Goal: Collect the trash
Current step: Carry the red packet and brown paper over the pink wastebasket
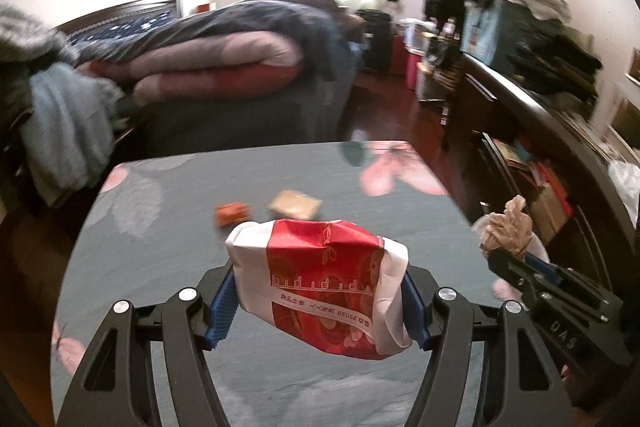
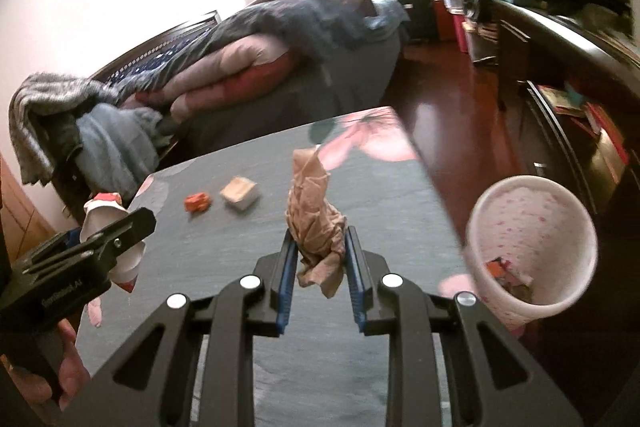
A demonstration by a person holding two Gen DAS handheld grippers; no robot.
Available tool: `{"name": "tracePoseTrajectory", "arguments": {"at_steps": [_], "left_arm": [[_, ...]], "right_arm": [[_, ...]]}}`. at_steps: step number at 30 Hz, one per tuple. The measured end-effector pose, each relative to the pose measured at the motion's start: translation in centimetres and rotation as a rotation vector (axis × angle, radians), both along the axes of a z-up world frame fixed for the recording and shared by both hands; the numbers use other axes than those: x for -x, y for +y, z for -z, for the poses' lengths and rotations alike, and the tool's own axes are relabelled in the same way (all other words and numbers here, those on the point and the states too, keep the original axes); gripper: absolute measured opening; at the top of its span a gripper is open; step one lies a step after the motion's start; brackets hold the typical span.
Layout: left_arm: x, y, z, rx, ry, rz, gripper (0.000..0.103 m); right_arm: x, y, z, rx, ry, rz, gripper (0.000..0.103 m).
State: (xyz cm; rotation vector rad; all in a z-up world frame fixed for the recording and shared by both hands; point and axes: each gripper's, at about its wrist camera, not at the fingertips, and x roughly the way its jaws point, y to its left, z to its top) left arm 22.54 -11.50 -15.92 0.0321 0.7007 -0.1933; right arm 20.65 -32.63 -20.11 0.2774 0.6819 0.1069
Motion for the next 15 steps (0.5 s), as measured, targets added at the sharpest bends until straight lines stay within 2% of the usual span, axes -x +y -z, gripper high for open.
{"name": "tracePoseTrajectory", "arguments": {"at_steps": [10, 15], "left_arm": [[-1.0, -10.2, -0.2, -0.018, -0.012, 0.172, 0.068], [-2.0, -15.4, 0.7, -0.025, 0.014, 0.255, 0.068]], "right_arm": [[1.9, -9.1, 1.4, -0.029, 0.000, 0.168, 0.026], [2.3, -13.6, 3.0, -0.025, 0.018, 0.259, 0.026]]}}
